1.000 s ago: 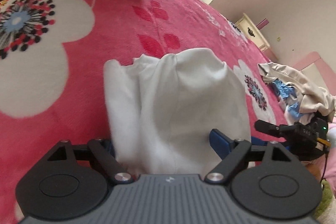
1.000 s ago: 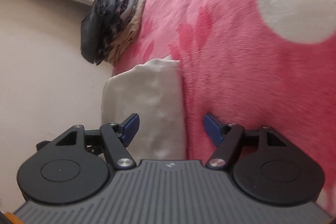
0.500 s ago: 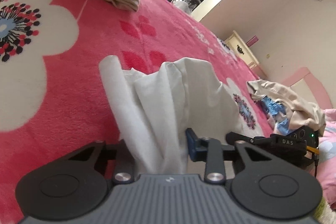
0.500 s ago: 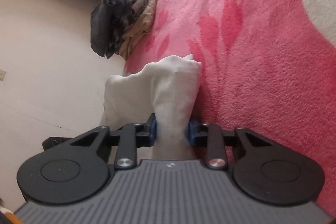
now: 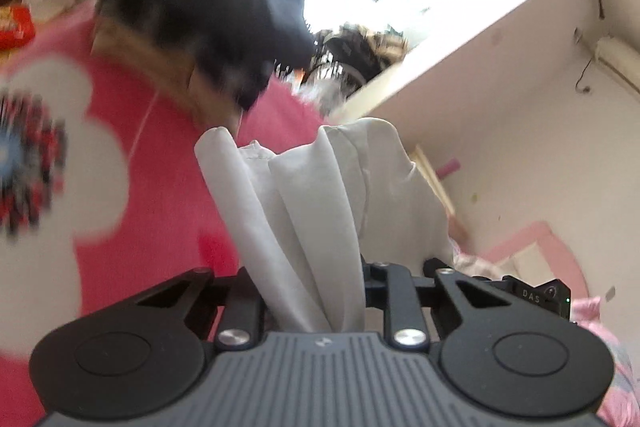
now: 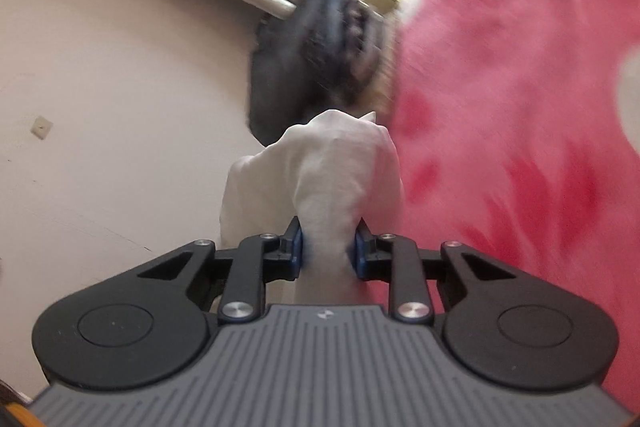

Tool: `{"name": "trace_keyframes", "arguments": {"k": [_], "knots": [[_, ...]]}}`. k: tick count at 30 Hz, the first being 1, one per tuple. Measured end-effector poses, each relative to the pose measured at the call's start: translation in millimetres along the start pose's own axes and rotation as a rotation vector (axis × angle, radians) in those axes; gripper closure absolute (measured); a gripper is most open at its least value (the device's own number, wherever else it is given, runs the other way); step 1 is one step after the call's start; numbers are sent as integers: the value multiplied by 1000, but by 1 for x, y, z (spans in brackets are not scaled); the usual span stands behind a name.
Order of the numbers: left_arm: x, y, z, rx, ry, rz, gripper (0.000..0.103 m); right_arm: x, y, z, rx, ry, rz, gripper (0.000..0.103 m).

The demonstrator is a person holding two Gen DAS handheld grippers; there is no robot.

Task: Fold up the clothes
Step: 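Grasp the folded shirt bundle with both grippers and lift it, then carry the shirt onto the stack of folded clothes and open both grippers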

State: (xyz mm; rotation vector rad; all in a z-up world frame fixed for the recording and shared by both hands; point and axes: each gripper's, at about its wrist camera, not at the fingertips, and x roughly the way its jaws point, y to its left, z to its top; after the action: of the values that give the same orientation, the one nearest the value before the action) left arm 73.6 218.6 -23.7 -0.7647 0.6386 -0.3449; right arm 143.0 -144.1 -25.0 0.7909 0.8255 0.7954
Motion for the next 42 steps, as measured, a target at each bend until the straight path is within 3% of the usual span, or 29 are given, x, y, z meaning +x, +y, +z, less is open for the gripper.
{"name": "trace_keyframes", "arguments": {"k": [6, 12, 15, 17, 20, 22, 24, 28, 32, 35, 39, 42], "knots": [[-4, -8, 114, 29, -138, 4, 80, 60, 56, 85, -80, -29, 97, 81], [23, 3, 250, 99, -229, 122, 75, 154, 99, 179, -124, -87, 160, 81], [51, 21, 298, 109, -236, 201, 72, 200, 98, 213, -126, -106, 136, 81], [76, 40, 318, 103, -225, 262, 64, 232, 96, 233, -130, -122, 110, 81], [114, 79, 323, 59, -181, 376, 55, 266, 61, 237, -81, -132, 30, 77], [125, 94, 315, 49, -177, 381, 52, 287, 31, 234, -44, -120, -55, 69], [128, 103, 310, 38, -201, 350, 45, 290, 10, 231, -9, -98, -42, 69], [108, 110, 318, -25, -234, 302, 35, 266, 12, 237, -74, -154, 6, 47], [83, 117, 330, -83, -330, 337, 29, 247, 16, 242, -65, -241, 17, 45], [62, 120, 336, -70, -391, 389, 29, 239, 26, 246, -90, -288, 14, 45], [23, 107, 308, -50, -409, 490, 29, 217, 39, 234, -148, -318, -30, 45], [-9, 85, 254, -12, -413, 527, 29, 174, 52, 201, -225, -320, -57, 45]]}}
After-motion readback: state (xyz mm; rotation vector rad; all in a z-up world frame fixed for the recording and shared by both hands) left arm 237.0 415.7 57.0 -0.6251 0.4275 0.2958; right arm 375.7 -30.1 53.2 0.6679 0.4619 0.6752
